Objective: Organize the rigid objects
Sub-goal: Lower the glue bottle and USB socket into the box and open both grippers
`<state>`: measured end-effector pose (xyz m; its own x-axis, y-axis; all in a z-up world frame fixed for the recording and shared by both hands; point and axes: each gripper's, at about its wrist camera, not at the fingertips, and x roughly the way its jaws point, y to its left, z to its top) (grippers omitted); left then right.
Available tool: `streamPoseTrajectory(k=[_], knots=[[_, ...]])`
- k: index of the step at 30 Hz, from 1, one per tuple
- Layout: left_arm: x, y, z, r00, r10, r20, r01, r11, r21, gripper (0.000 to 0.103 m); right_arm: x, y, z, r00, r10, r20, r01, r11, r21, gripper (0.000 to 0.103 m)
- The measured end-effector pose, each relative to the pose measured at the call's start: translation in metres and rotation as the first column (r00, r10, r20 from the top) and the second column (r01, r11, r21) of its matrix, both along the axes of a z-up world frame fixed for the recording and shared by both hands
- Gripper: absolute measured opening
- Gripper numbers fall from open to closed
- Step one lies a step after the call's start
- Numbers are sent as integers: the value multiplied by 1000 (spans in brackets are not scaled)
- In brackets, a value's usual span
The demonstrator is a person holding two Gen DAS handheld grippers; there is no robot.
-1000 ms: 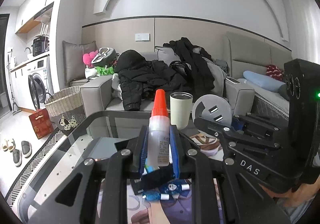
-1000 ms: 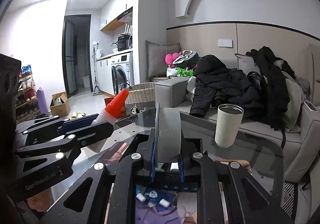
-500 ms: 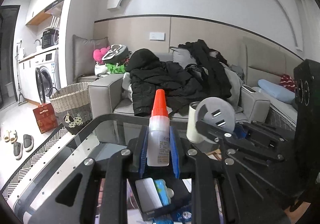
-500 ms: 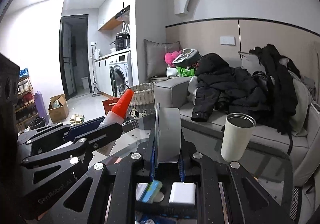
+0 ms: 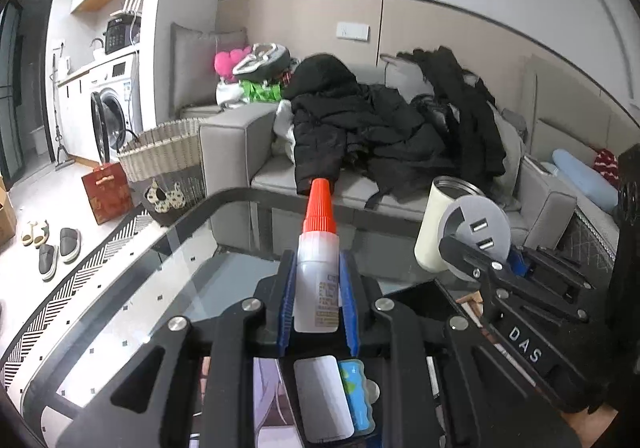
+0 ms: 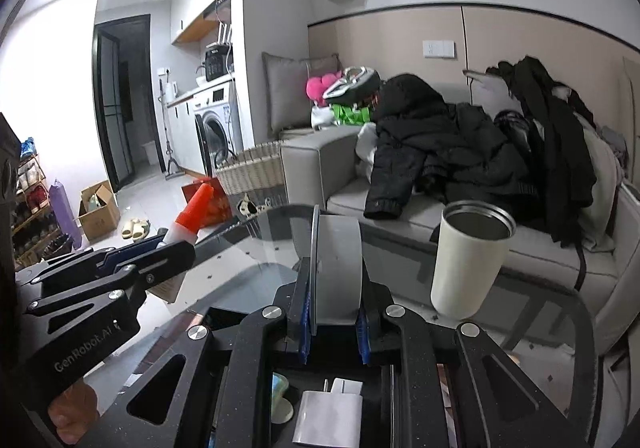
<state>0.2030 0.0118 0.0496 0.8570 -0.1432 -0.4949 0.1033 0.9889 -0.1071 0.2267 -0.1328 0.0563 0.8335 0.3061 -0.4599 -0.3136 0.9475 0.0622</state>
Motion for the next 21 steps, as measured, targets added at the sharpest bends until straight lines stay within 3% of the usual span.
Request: streamPoseTrajectory(k=[10, 21], knots=[[24, -14, -27, 987, -46, -153, 50, 998, 24, 19, 21, -3, -20, 996, -10, -90, 9, 1000, -15, 17], [45, -33, -66, 919, -87, -385, 104, 994, 23, 19, 41, -11, -56, 961, -48, -274, 41, 999, -33, 17]])
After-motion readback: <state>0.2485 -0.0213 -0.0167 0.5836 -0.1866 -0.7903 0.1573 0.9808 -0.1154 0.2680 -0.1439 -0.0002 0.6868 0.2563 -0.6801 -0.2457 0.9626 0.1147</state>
